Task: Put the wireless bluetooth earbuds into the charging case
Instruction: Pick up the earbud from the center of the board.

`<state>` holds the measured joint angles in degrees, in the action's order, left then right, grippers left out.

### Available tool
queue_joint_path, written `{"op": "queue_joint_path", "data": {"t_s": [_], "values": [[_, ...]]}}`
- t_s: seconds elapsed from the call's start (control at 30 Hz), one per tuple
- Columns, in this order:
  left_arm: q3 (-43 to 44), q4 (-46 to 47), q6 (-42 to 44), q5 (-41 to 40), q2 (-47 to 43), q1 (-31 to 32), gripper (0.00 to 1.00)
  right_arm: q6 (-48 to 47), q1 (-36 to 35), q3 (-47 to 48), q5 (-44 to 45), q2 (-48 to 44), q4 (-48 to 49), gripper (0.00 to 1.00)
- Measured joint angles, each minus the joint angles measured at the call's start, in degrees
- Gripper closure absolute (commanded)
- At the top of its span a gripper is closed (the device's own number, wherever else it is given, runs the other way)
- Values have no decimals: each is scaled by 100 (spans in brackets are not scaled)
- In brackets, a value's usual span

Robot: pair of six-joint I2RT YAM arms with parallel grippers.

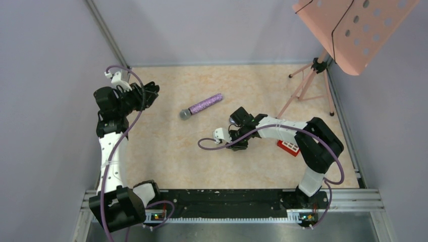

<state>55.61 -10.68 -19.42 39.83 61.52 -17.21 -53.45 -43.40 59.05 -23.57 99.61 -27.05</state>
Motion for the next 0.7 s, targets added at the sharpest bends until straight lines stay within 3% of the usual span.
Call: {"op": "queue_joint_path", "data": {"t_s": [0.5, 0.7], "values": [[0, 35, -31, 0, 0, 0, 100, 66, 0, 0, 243, -26, 243, 67], [0, 37, -44, 0, 0, 0, 100, 70, 0, 2, 278, -103, 391, 77]]}}
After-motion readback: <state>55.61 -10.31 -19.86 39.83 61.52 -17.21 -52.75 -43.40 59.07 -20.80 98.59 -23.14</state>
